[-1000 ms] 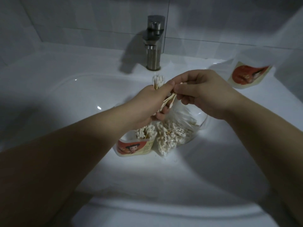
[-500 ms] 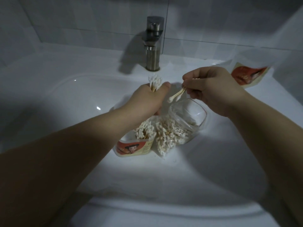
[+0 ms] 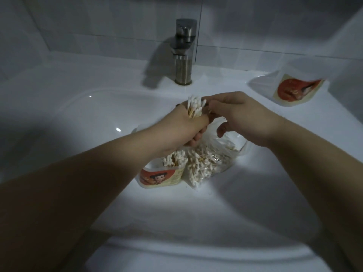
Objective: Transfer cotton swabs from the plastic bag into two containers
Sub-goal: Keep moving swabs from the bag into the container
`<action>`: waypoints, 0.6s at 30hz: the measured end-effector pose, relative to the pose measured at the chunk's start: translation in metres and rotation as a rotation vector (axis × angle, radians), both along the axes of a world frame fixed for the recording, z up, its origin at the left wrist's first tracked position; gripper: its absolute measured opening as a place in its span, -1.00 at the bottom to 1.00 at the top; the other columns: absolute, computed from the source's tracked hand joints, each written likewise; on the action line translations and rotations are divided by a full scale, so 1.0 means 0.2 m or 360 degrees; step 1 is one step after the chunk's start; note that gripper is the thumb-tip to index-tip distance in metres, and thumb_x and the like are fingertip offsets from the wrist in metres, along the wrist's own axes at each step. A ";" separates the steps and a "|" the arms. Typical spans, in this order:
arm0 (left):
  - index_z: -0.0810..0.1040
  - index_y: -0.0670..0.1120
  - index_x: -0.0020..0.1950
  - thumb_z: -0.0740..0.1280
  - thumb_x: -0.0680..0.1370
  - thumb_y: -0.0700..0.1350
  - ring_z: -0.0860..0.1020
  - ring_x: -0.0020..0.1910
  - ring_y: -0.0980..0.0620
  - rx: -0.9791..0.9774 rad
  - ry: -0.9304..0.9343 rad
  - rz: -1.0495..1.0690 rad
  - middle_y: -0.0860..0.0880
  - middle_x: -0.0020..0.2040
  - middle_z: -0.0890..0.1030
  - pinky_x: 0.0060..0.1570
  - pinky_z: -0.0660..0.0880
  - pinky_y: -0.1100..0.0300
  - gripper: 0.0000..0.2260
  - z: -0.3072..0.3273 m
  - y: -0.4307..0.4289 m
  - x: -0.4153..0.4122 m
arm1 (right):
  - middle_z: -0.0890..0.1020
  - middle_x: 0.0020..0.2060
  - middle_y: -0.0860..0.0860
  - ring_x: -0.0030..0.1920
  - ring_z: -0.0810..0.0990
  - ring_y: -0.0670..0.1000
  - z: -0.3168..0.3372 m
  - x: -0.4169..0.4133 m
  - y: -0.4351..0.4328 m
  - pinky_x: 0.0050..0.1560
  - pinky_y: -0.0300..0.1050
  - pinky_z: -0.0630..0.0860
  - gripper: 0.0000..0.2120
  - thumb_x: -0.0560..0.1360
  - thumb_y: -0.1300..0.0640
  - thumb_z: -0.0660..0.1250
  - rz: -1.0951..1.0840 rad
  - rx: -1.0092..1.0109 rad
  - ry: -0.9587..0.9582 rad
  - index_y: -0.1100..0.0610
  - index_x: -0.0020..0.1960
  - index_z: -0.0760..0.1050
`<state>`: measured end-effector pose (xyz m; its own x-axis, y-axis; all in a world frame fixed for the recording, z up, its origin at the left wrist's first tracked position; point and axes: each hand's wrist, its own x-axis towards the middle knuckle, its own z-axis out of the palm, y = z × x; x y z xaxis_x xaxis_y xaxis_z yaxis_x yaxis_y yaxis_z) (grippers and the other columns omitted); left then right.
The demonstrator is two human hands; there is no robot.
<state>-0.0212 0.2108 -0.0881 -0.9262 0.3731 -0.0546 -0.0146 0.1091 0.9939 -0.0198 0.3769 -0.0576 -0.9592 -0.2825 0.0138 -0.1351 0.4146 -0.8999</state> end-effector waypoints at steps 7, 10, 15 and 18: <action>0.54 -0.05 -0.27 0.39 0.63 -0.10 0.44 -0.51 0.12 -0.0020 -0.0110 0.0127 0.03 -0.45 0.50 -0.50 0.41 0.27 -0.74 0.00 -0.03 -0.01 | 0.58 0.32 0.07 0.08 0.64 -0.03 -0.01 -0.01 -0.01 -0.03 0.07 0.58 -0.47 0.57 0.46 0.14 -0.0072 -0.0127 0.0095 0.15 0.48 0.44; 0.63 -0.10 -0.13 0.40 0.63 -0.07 0.50 -0.44 0.10 0.0007 -0.0113 0.0182 0.00 -0.37 0.59 -0.37 0.43 0.23 -0.83 0.01 -0.02 -0.01 | 0.66 0.11 0.18 0.03 0.64 0.04 0.00 0.01 0.00 0.00 0.11 0.58 -0.41 0.50 0.52 0.10 0.0133 -0.0015 0.0083 0.09 0.39 0.52; 0.64 -0.10 -0.01 0.36 0.65 -0.06 0.51 -0.39 0.10 0.0018 -0.0112 0.0149 0.02 -0.34 0.60 -0.38 0.43 0.23 -0.86 0.01 -0.03 -0.02 | 0.67 0.05 0.12 0.03 0.65 -0.14 0.00 0.01 0.00 -0.07 -0.07 0.62 -0.36 0.48 0.50 0.08 0.0228 0.0169 0.0125 0.00 0.40 0.50; 0.60 -0.12 -0.04 0.33 0.67 -0.04 0.52 -0.41 0.10 0.0051 -0.0123 0.0187 0.03 -0.38 0.58 -0.44 0.48 0.24 -0.82 0.01 -0.02 -0.01 | 0.71 0.02 -0.05 -0.06 0.70 -0.05 0.00 -0.03 0.03 -0.14 -0.04 0.67 -0.50 0.49 0.44 0.13 -0.0097 0.0249 0.0194 0.02 0.24 0.58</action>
<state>-0.0224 0.2073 -0.0866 -0.9571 0.2651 -0.1169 -0.1018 0.0702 0.9923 -0.0250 0.3827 -0.0576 -0.9685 -0.2317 0.0912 -0.2093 0.5590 -0.8023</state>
